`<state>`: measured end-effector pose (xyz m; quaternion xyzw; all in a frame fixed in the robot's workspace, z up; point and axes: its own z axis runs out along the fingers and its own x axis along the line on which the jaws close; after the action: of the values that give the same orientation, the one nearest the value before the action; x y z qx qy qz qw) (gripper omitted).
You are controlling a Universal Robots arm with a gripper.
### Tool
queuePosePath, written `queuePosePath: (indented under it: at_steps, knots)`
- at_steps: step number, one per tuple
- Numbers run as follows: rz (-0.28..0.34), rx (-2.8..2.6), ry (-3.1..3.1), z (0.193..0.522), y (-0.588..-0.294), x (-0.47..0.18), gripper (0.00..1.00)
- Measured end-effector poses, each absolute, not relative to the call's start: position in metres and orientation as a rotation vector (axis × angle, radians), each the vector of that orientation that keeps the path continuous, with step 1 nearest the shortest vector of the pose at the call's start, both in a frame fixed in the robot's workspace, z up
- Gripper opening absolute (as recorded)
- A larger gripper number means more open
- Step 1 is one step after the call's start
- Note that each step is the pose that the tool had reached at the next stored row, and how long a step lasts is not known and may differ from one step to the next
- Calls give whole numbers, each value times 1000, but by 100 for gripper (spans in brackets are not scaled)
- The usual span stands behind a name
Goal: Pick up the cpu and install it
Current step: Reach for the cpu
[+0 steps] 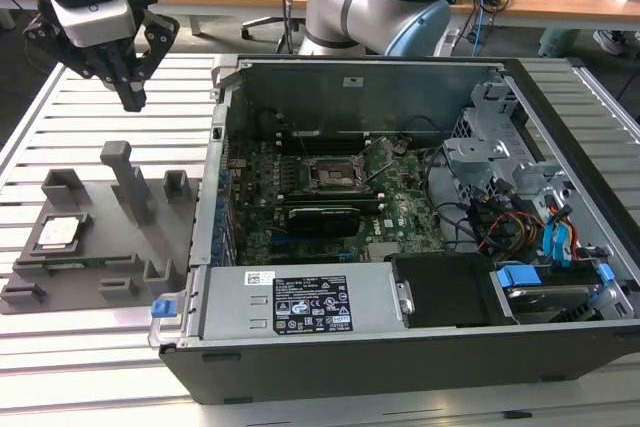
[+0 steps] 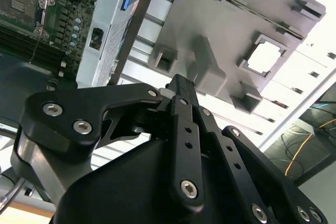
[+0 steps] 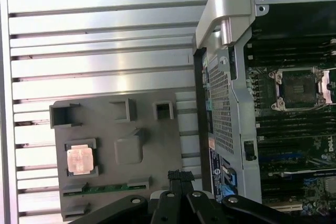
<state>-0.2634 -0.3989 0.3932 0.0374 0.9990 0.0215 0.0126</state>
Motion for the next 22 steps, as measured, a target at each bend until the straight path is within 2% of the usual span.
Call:
queuePosePath:
  at_steps: [22]
  knots:
    - [62, 117, 3114, 393, -399, -277, 11]
